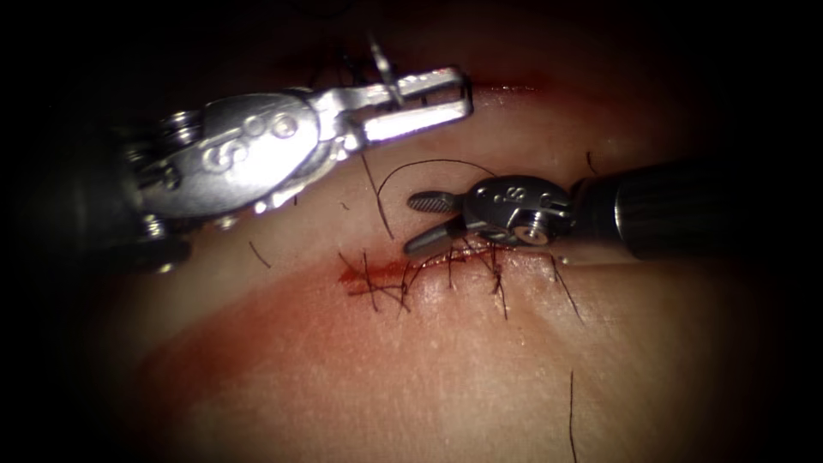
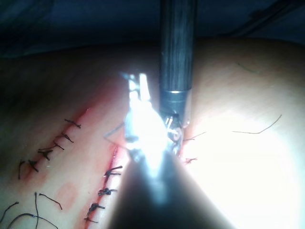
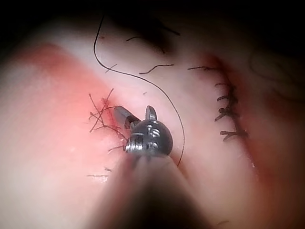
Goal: Wound Closure
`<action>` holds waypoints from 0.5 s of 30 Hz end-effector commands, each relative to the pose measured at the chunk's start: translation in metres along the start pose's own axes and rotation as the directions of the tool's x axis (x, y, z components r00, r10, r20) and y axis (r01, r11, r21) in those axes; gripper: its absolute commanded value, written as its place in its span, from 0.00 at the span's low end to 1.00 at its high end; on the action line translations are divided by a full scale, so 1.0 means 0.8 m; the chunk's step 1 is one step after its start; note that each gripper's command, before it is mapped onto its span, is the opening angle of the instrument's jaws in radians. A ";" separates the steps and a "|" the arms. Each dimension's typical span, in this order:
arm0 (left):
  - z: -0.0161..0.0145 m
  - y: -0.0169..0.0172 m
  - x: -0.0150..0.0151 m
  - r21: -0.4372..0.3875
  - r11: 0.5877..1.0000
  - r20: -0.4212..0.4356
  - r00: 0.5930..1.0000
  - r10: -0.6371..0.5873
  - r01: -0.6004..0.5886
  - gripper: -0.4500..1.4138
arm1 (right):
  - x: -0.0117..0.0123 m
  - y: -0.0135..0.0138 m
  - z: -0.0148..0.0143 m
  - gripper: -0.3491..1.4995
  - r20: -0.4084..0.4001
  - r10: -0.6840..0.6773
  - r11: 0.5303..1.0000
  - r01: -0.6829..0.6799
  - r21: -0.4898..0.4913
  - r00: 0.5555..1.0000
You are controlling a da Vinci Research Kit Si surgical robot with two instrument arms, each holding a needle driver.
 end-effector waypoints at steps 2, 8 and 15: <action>0.0007 0.0011 -0.0007 -0.005 1.000 -0.004 1.000 0.006 -0.006 0.00 | -0.0003 0.0012 0.0014 0.68 -0.012 0.005 1.000 -0.005 -0.008 1.000; 0.0004 0.0057 -0.0003 -0.008 1.000 -0.035 0.999 0.028 -0.029 0.00 | 0.0023 0.0073 -0.0008 0.66 -0.174 0.040 0.984 -0.069 -0.162 0.984; 0.0005 0.0098 0.0006 -0.015 0.999 -0.057 0.998 0.029 -0.030 0.00 | 0.0015 0.0103 -0.0004 0.66 -0.213 0.042 0.973 -0.088 -0.213 0.976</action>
